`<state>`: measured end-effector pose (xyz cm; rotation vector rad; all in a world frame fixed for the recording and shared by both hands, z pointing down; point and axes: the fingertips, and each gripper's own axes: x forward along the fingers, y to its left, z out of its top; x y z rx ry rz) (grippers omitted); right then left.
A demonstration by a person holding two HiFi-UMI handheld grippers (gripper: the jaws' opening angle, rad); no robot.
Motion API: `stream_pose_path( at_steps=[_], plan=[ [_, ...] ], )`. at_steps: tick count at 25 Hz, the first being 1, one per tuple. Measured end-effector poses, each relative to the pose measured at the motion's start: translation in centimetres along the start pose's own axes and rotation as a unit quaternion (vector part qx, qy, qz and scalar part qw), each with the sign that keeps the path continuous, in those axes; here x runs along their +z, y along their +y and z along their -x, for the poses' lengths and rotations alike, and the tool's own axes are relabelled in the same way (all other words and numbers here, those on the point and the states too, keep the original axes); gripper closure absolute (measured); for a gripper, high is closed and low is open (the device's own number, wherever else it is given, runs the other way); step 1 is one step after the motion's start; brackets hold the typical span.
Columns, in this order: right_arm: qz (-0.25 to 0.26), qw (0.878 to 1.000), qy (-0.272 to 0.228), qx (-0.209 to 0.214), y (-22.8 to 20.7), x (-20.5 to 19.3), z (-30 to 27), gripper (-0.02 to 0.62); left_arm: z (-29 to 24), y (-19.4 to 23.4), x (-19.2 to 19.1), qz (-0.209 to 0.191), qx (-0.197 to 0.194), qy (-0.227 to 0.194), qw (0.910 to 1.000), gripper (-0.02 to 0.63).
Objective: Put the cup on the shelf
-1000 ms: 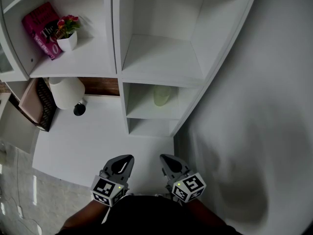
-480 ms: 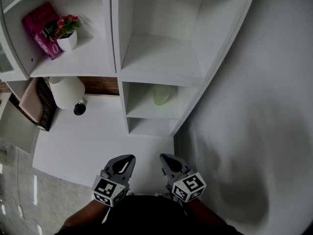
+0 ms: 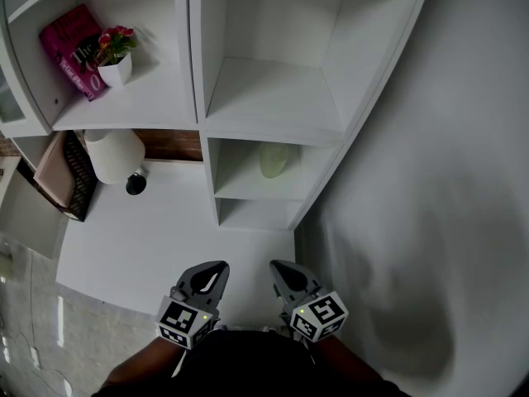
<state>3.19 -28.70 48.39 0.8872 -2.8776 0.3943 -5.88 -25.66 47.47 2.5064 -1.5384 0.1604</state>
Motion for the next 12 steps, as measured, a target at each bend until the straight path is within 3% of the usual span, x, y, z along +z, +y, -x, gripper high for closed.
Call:
stream_pose_path(
  at_steps=[12],
  plan=[
    [-0.003,1.000,-0.003,-0.001,-0.04,0.21,0.27,0.592,0.07,-0.40,0.17,-0.005,0.001,-0.001,1.0000,0.591]
  ],
)
